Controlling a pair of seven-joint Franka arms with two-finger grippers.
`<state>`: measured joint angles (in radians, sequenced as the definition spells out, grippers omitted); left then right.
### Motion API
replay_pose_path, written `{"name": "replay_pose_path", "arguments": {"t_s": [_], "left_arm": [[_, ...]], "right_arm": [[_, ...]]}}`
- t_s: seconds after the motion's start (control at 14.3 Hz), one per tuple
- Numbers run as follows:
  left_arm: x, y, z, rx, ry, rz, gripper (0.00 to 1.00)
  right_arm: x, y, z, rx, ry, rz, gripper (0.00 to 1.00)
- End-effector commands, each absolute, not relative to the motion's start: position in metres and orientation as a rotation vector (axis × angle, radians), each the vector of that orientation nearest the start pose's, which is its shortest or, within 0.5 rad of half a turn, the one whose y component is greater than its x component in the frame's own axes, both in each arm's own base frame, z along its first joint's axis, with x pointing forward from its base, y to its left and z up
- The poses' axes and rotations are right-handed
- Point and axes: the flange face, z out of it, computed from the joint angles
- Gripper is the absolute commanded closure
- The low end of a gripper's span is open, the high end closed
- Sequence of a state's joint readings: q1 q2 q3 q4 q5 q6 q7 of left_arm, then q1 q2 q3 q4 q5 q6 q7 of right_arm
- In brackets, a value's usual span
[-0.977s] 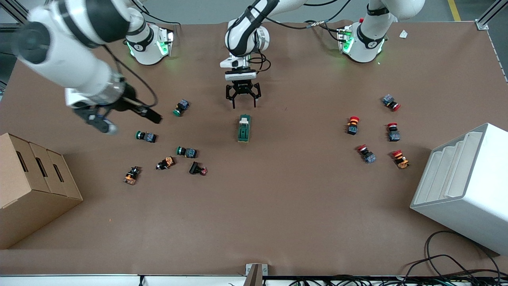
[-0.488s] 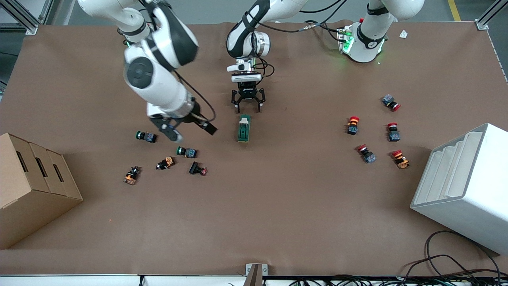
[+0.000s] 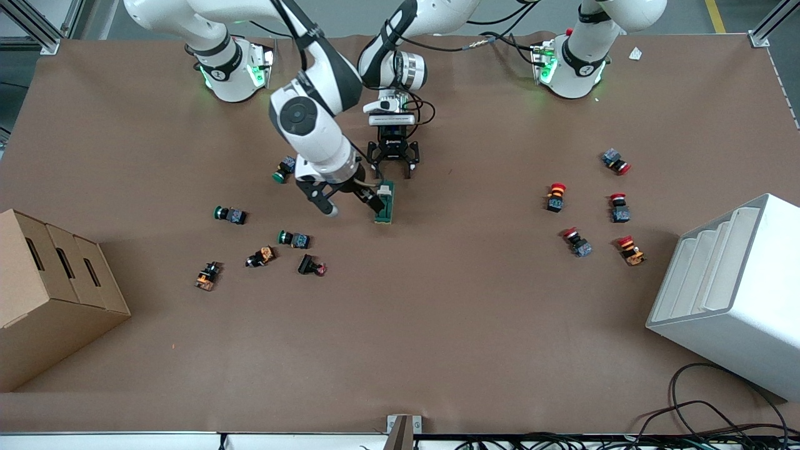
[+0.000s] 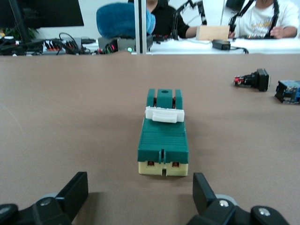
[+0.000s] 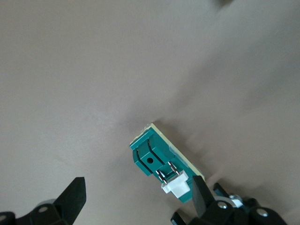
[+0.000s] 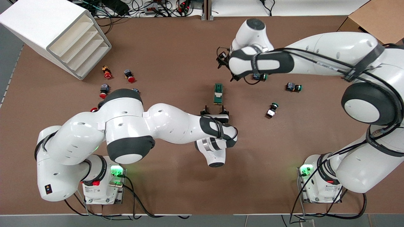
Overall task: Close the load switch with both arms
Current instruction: 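Push the white switch lever closed with the right gripper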
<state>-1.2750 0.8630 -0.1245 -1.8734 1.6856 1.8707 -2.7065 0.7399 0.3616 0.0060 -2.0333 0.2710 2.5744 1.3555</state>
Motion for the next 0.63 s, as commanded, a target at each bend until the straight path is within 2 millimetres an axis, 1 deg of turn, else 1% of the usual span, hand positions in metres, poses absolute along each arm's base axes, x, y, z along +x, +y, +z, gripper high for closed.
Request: {"name": "replay_pose_path", "arguments": {"t_s": [0.0, 0.07, 0.21, 0.42, 0.56], "left_arm": [[0.161, -0.548, 0.028, -2.525, 0.027, -1.893, 0.02], [0.158, -0.55, 0.025, -2.514, 0.031, -1.911, 0.02], [0.156, -0.546, 0.017, -2.493, 0.035, -1.943, 0.01], [0.16, -0.535, -0.005, -2.448, 0.057, -2.035, 0.01], [0.16, -0.535, -0.008, -2.438, 0.054, -2.048, 0.01]], "right_arm": [[0.441, 0.428, 0.249, -2.627, 1.195, 0.059, 0.0], [0.437, 0.43, 0.24, -2.628, 1.189, 0.048, 0.0], [0.427, 0.434, 0.224, -2.63, 1.179, 0.032, 0.0], [0.416, 0.445, 0.213, -2.627, 1.183, 0.031, 0.0], [0.41, 0.45, 0.21, -2.625, 1.192, 0.037, 0.0]]}}
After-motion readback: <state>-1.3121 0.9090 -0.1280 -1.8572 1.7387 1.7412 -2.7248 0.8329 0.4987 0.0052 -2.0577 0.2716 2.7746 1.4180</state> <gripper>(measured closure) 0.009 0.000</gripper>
